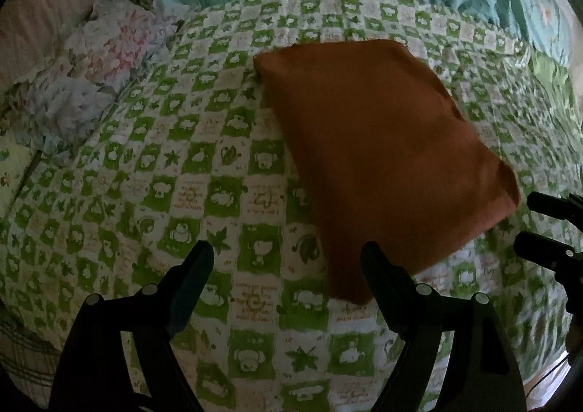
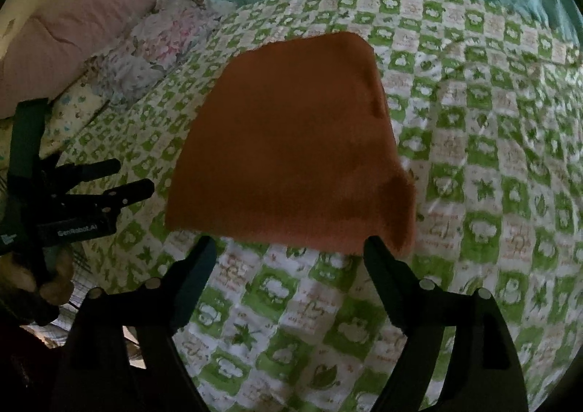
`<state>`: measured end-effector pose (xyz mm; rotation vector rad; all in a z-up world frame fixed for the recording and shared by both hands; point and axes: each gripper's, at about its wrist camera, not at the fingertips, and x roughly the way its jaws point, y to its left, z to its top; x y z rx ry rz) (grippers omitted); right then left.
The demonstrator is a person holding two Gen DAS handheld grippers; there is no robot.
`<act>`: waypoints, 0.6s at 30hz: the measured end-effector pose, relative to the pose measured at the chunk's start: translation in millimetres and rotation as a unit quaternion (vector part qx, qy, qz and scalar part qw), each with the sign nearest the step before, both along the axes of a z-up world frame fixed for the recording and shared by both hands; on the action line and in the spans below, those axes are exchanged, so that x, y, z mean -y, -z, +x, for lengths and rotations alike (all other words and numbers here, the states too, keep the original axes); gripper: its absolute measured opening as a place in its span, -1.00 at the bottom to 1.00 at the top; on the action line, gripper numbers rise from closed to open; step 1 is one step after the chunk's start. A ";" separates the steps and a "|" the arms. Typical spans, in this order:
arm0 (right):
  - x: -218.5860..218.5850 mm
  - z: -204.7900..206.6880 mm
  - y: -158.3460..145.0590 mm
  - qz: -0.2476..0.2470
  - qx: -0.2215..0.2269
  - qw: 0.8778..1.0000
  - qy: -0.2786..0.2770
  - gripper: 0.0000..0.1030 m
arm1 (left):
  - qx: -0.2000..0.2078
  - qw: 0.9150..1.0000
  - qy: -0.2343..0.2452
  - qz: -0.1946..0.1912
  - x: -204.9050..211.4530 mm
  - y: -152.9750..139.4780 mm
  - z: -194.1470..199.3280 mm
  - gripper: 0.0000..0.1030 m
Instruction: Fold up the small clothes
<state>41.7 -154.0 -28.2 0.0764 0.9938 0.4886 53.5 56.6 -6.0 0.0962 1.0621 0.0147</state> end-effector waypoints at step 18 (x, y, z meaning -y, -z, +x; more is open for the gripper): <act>-18.2 40.4 -6.8 -0.011 0.014 1.000 -0.018 0.64 | 0.001 1.000 -0.015 -0.002 4.5 1.8 21.1 0.63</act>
